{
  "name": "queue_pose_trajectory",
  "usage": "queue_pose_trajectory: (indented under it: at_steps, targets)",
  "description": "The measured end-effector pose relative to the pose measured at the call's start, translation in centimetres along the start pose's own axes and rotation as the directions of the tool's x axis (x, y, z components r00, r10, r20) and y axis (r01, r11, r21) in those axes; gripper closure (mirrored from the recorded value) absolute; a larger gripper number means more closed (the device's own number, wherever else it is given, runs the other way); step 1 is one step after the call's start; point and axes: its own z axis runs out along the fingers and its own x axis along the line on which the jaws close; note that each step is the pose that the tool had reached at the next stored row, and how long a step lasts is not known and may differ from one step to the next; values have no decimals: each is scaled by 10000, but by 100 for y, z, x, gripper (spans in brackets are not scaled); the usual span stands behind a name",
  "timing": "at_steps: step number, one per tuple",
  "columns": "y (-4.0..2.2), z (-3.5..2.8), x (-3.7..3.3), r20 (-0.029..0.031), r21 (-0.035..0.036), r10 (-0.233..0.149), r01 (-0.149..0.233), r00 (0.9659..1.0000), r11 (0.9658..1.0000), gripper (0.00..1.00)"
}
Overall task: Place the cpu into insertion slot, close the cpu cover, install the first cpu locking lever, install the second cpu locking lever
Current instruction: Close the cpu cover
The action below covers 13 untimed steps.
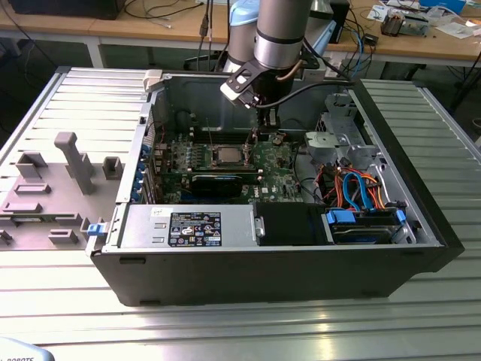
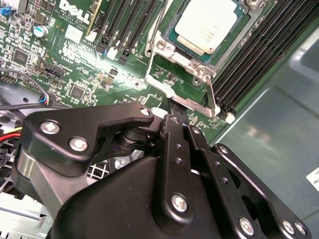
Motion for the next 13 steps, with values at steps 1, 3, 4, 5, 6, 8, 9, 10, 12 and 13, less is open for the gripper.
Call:
queue_pose_trajectory:
  at_steps: [1,3,4,5,6,8,9,10,12,13]
  targets:
    - [-1,0,0,-1,0,-1,1,10000,10000,89]
    - [-15,0,1,0,0,-1,1,10000,10000,89]
    - [-15,0,1,1,1,-1,1,10000,10000,89]
    - [-16,0,1,0,0,0,0,10000,10000,89]
    - [-18,1,1,0,0,1,-1,10000,10000,89]
    - [-22,1,1,-1,0,1,-1,10000,10000,89]
    - [-24,0,1,0,0,0,0,10000,10000,89]
    - [-26,1,1,-1,0,0,0,10000,10000,89]
    - [-34,1,1,-1,0,0,0,10000,10000,89]
    - [-38,1,1,-1,0,-1,1,10000,10000,89]
